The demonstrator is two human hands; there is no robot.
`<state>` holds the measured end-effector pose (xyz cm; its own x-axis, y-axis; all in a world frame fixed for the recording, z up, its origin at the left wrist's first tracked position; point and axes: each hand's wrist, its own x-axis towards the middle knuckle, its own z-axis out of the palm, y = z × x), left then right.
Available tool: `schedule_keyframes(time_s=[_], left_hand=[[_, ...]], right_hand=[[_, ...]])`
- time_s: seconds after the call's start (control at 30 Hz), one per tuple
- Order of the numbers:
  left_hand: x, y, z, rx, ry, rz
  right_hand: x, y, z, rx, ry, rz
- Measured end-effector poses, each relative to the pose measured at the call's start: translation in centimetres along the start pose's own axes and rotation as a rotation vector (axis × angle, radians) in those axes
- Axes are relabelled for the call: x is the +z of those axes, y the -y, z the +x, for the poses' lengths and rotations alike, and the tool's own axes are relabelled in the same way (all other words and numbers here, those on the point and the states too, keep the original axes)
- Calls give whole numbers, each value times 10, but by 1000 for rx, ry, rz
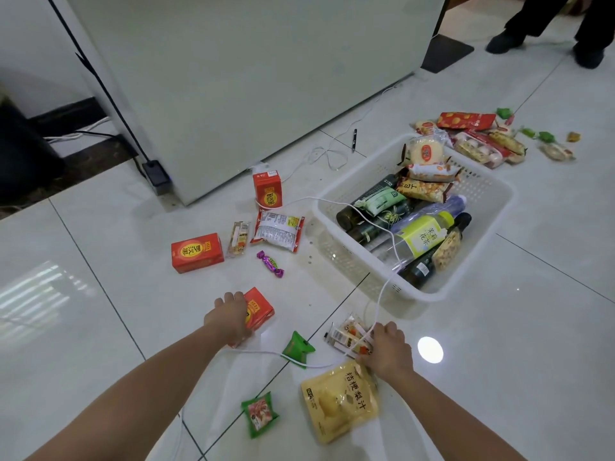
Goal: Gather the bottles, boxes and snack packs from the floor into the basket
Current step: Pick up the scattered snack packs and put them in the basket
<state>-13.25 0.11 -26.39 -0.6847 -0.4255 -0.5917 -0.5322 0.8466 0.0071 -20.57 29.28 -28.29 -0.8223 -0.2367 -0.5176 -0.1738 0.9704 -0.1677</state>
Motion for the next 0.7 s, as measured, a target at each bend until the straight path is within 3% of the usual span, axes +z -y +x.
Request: schedule_keyframes(time_s=[0.2, 0.33, 0.5, 0.7], left_hand=[[1, -6, -4, -17, 3, -41], [0, -14, -10, 18, -11, -56], [-33, -38, -10, 34, -157, -198], [-105, -86, -14, 129, -438, -285]], right_hand=[[3, -4, 0, 73, 81, 356], [-5, -24, -10, 179, 35, 445], [-33, -70, -21, 350, -120, 570], [-86, -130, -26, 749, -401, 881]])
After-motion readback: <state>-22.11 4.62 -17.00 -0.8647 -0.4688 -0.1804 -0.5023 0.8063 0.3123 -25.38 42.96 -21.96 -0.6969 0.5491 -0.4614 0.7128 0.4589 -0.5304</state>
